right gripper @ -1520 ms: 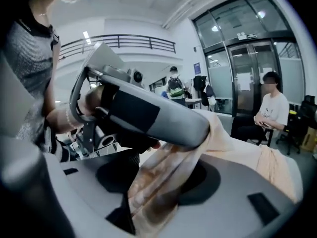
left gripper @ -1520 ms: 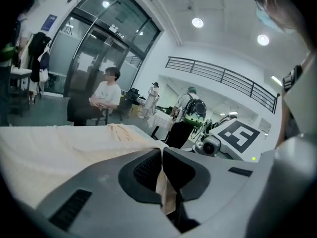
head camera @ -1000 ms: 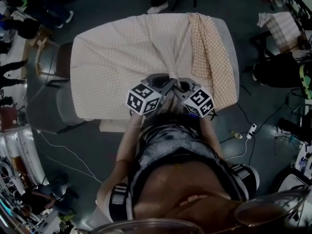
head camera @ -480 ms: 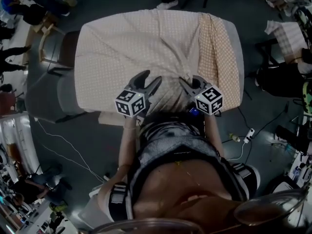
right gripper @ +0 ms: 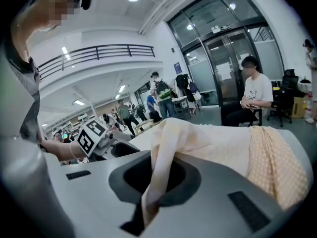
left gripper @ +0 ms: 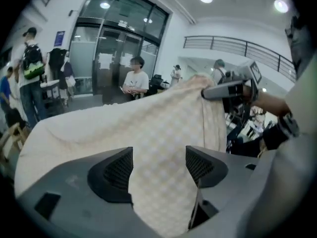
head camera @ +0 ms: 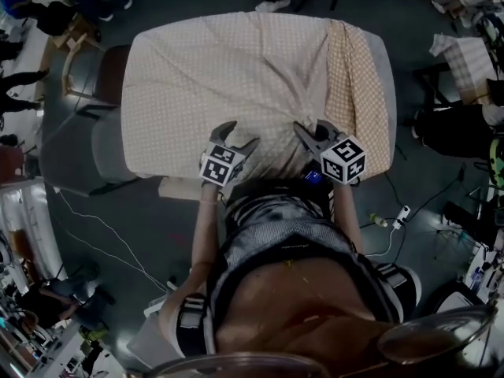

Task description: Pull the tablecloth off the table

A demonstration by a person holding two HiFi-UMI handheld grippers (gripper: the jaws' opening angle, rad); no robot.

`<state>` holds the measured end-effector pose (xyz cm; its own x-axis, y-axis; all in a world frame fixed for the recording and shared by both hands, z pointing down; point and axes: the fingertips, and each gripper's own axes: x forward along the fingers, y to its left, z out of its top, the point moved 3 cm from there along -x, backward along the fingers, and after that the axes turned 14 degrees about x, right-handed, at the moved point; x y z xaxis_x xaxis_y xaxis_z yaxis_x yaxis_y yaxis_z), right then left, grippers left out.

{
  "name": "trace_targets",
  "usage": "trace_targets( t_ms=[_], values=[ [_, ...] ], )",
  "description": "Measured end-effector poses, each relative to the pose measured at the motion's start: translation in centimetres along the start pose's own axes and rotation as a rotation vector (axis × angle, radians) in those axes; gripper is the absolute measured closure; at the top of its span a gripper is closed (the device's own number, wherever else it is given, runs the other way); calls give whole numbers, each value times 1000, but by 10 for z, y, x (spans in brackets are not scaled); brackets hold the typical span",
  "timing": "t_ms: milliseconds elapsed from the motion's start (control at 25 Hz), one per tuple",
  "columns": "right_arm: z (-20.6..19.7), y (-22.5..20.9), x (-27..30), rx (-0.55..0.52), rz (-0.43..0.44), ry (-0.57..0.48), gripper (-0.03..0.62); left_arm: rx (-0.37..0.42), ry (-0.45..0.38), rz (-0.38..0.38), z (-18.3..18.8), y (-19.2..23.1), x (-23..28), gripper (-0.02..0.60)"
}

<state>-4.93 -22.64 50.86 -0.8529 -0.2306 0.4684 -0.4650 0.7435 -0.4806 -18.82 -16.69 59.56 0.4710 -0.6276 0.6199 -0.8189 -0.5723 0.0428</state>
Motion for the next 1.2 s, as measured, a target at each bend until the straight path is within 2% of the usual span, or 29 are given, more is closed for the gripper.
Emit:
trace_targets(
  t_ms=[160,240,320,440,520,560,640,760,880,1040,1200],
  values=[
    [0,4,1,12,-8,-11,528,268,208,-33,-38,-6,24,267],
    [-1,6,1,18,-13,-16,528,358,269,-57,-51,-9,34,267],
    [-1,7,0,19,-19,-22,527,398,282,-72,-54,-12,43,268],
    [-1,8,-1,22,-30,-30,528,401,278,-92,-54,-18,55,288],
    [-2,7,-3,25,-35,-35,528,401,270,-87,-52,-18,59,401],
    [-2,6,-4,26,-37,-37,528,399,267,-82,-51,-18,60,432],
    [-2,5,-7,28,-40,-40,528,374,260,-79,-50,-16,62,491],
    [-4,4,-9,31,-41,-42,528,277,237,-83,-51,-14,61,560],
    [-2,5,-9,27,-39,-41,528,135,187,-89,-49,-9,55,572],
    [-1,4,-10,24,-29,-41,527,-85,73,-92,-37,-3,42,574],
    [-2,1,-12,21,-22,-36,528,-143,-4,-77,-18,-4,31,574]
  ],
)
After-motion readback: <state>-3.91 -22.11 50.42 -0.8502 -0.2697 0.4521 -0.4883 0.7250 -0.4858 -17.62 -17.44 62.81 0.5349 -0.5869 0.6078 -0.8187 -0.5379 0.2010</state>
